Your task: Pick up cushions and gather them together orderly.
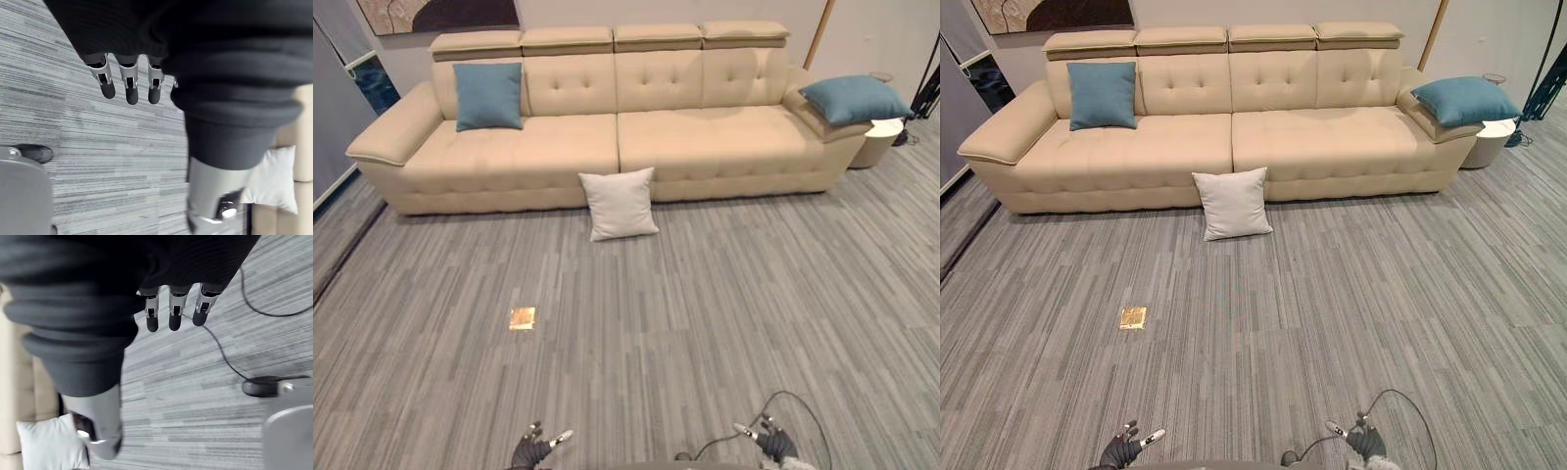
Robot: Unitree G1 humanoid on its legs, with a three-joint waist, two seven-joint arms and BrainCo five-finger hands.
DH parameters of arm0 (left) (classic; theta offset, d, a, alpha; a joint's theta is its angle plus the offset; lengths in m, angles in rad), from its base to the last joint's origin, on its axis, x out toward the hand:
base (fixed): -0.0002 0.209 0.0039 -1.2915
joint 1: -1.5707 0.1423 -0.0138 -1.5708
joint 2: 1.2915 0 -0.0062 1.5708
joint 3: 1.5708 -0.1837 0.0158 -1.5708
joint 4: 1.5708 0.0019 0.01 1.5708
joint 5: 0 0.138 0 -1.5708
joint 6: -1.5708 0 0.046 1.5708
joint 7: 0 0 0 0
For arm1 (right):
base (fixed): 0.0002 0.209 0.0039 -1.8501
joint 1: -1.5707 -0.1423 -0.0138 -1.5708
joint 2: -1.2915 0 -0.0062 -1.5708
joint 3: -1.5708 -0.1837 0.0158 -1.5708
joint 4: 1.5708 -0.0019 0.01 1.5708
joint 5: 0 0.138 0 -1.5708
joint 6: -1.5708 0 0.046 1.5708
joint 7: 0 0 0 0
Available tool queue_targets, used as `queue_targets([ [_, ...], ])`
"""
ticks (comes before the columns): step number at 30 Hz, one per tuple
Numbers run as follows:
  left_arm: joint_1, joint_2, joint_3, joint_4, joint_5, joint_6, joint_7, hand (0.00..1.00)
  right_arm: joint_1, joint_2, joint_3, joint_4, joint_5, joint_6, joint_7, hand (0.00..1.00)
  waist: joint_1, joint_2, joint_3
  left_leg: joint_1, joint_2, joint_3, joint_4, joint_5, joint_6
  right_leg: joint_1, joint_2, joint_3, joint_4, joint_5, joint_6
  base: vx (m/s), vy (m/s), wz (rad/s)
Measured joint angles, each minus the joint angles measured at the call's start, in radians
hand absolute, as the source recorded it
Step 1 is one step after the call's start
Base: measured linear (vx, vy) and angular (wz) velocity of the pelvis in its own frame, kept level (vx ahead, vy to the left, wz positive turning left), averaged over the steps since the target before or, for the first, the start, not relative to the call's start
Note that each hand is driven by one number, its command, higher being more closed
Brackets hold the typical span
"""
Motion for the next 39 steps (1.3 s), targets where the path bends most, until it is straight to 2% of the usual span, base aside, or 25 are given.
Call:
queue_targets([
  [4, 0.002, 0.020, 0.001, -0.062, 0.000, -0.008, -0.016, 0.00, -0.008, -0.016, 0.000, -0.035, -0.053, -0.015, 0.004, 0.00, -0.001, -0.020, 0.018, 0.008, 0.000, 0.002, -0.008, 0.000, -0.001, 0.015, 0.000, -0.015, -0.019, 0.001, 0.003, 0.04, 0.004, 0.03],
  [11, 0.015, 0.020, 0.001, -0.103, 0.009, -0.007, -0.021, 0.00, -0.024, -0.028, 0.028, -0.061, -0.084, -0.014, 0.023, 0.00, 0.000, -0.007, 0.031, 0.017, -0.002, 0.024, -0.013, -0.003, -0.004, 0.018, -0.004, -0.017, -0.021, 0.000, 0.008, -0.01, 0.005, -0.04],
  [13, 0.011, 0.020, 0.001, -0.104, 0.009, -0.007, -0.021, 0.00, -0.037, -0.029, 0.049, -0.061, -0.084, -0.014, 0.023, 0.00, 0.000, -0.008, 0.040, -0.003, 0.000, 0.025, 0.017, -0.015, -0.008, 0.010, -0.004, -0.018, -0.016, 0.000, 0.008, -0.06, -0.011, 0.01],
  [18, 0.004, 0.020, 0.000, -0.112, 0.007, -0.005, -0.020, 0.00, -0.108, -0.030, 0.088, -0.041, -0.084, -0.007, 0.021, 0.00, 0.008, -0.005, 0.086, -0.114, 0.013, 0.044, 0.142, -0.066, 0.018, -0.077, -0.002, -0.010, 0.046, -0.018, 0.022, -0.10, -0.002, -0.09],
  [20, -0.004, 0.019, 0.000, -0.114, 0.007, -0.005, -0.019, 0.00, -0.123, -0.030, 0.091, -0.012, -0.083, -0.005, 0.020, 0.00, 0.030, -0.001, 0.090, -0.145, 0.017, 0.057, 0.180, -0.099, 0.024, -0.115, -0.006, -0.015, 0.090, -0.052, 0.021, -0.09, 0.026, -0.22],
  [21, -0.002, 0.020, 0.001, -0.121, 0.006, -0.004, -0.018, 0.00, -0.128, -0.029, 0.092, -0.001, -0.083, -0.003, 0.020, 0.00, 0.038, -0.001, 0.091, -0.165, 0.018, 0.065, 0.211, -0.126, 0.035, -0.148, -0.017, -0.026, 0.146, -0.084, 0.030, -0.06, 0.087, -0.18],
  [22, 0.010, 0.020, 0.001, -0.152, 0.006, -0.002, -0.018, 0.00, -0.132, -0.029, 0.092, 0.008, -0.083, -0.002, 0.018, 0.00, 0.036, -0.006, 0.094, -0.181, 0.007, 0.068, 0.247, -0.158, 0.045, -0.197, -0.044, -0.041, 0.257, -0.147, 0.050, -0.01, 0.098, -0.09],
  [24, 0.017, 0.024, 0.000, -0.177, 0.006, -0.001, -0.018, 0.00, -0.129, -0.027, 0.094, 0.008, -0.083, -0.002, 0.017, 0.00, 0.030, -0.022, 0.103, -0.180, -0.013, 0.070, 0.276, -0.188, 0.060, -0.231, -0.088, -0.059, 0.366, -0.200, 0.068, 0.08, 0.130, 0.14],
  [25, 0.016, 0.029, -0.002, -0.179, 0.006, -0.001, -0.018, 0.00, -0.128, -0.027, 0.094, 0.009, -0.083, -0.001, 0.016, 0.00, 0.028, -0.030, 0.109, -0.171, -0.029, 0.061, 0.285, -0.208, 0.071, -0.264, -0.122, -0.076, 0.473, -0.213, 0.065, 0.13, 0.119, 0.14],
  [26, 0.009, 0.030, -0.002, -0.179, 0.006, 0.000, -0.017, 0.00, -0.132, -0.027, 0.095, 0.010, -0.083, 0.000, 0.014, 0.00, 0.027, -0.032, 0.118, -0.161, -0.033, 0.061, 0.288, -0.215, 0.083, -0.299, -0.138, -0.082, 0.560, -0.209, 0.067, 0.17, 0.098, 0.09],
  [27, -0.004, 0.036, -0.003, -0.183, 0.006, 0.001, -0.015, 0.00, -0.138, -0.024, 0.103, 0.013, -0.083, 0.007, 0.012, 0.00, 0.027, -0.029, 0.141, -0.125, -0.029, 0.057, 0.290, -0.227, 0.094, -0.380, -0.150, -0.106, 0.716, -0.207, 0.062, 0.24, 0.084, -0.03],
  [28, -0.012, 0.045, -0.006, -0.183, 0.006, 0.001, -0.011, 0.00, -0.139, -0.023, 0.119, 0.016, -0.082, 0.015, 0.012, 0.00, 0.027, -0.018, 0.157, -0.096, -0.015, 0.057, 0.282, -0.241, 0.090, -0.411, -0.146, -0.137, 0.705, -0.231, 0.060, 0.27, 0.068, 0.00],
  [30, -0.027, 0.058, -0.011, -0.183, 0.005, 0.001, 0.000, 0.00, -0.140, -0.023, 0.132, 0.016, -0.081, 0.015, 0.012, 0.00, 0.024, -0.024, 0.159, -0.059, 0.001, 0.051, 0.252, -0.246, 0.075, -0.449, -0.123, -0.170, 0.596, -0.222, 0.056, 0.37, 0.023, 0.13],
  [32, -0.059, 0.063, -0.012, -0.183, 0.005, 0.000, 0.006, 0.00, -0.144, -0.025, 0.131, 0.013, -0.077, 0.015, 0.003, 0.00, 0.015, -0.031, 0.165, -0.009, 0.011, 0.031, 0.194, -0.245, 0.058, -0.482, -0.087, -0.182, 0.435, -0.168, 0.057, 0.47, -0.038, 0.37],
  [33, -0.074, 0.061, -0.012, -0.183, 0.004, 0.000, 0.007, 0.00, -0.144, -0.026, 0.129, 0.005, -0.076, 0.014, -0.001, 0.00, -0.003, -0.034, 0.167, 0.020, 0.014, 0.014, 0.157, -0.245, 0.047, -0.498, -0.072, -0.179, 0.367, -0.131, 0.050, 0.71, -0.127, 0.67],
  [34, -0.083, 0.056, -0.015, -0.182, 0.005, -0.001, 0.008, 0.00, -0.145, -0.029, 0.126, -0.007, -0.076, 0.014, -0.002, 0.00, -0.030, -0.031, 0.170, 0.073, 0.029, -0.011, 0.117, -0.256, 0.015, -0.511, -0.055, -0.152, 0.352, -0.028, 0.011, 0.73, -0.146, 0.75],
  [35, -0.088, 0.054, -0.019, -0.181, 0.005, -0.001, 0.007, 0.00, -0.139, -0.028, 0.124, -0.019, -0.076, 0.015, -0.002, 0.00, -0.039, -0.032, 0.168, 0.087, 0.039, -0.022, 0.119, -0.262, 0.003, -0.508, -0.052, -0.146, 0.385, 0.019, -0.041, 0.74, -0.184, 0.61],
  [36, -0.106, 0.040, -0.021, -0.174, 0.006, -0.002, 0.006, 0.00, -0.144, -0.029, 0.114, -0.033, -0.076, 0.014, -0.002, 0.00, -0.040, -0.001, 0.179, 0.094, 0.069, -0.032, 0.147, -0.246, -0.033, -0.524, -0.046, -0.172, 0.488, -0.053, -0.062, 0.63, -0.192, 0.37],
  [37, -0.112, 0.033, -0.022, -0.174, 0.006, -0.003, 0.007, 0.00, -0.149, -0.025, 0.113, -0.042, -0.076, 0.014, 0.000, 0.00, -0.044, 0.004, 0.179, 0.061, 0.080, -0.030, 0.243, -0.209, -0.086, -0.514, -0.051, -0.186, 0.536, -0.129, -0.063, 0.63, -0.203, 0.27],
  [38, -0.113, 0.030, -0.021, -0.174, 0.006, -0.003, 0.007, 0.00, -0.150, -0.025, 0.114, -0.046, -0.076, 0.013, 0.001, 0.00, -0.046, 0.009, 0.183, 0.029, 0.086, -0.030, 0.331, -0.187, -0.097, -0.491, -0.048, -0.194, 0.537, -0.153, -0.067, 0.64, -0.220, 0.33],
  [39, -0.110, 0.023, -0.021, -0.173, 0.006, -0.003, 0.007, 0.00, -0.149, -0.026, 0.118, -0.048, -0.076, 0.013, 0.000, 0.00, -0.048, 0.022, 0.191, -0.069, 0.125, -0.021, 0.582, -0.080, -0.095, -0.412, -0.029, -0.212, 0.496, -0.186, -0.071, 0.52, -0.174, 0.24],
])
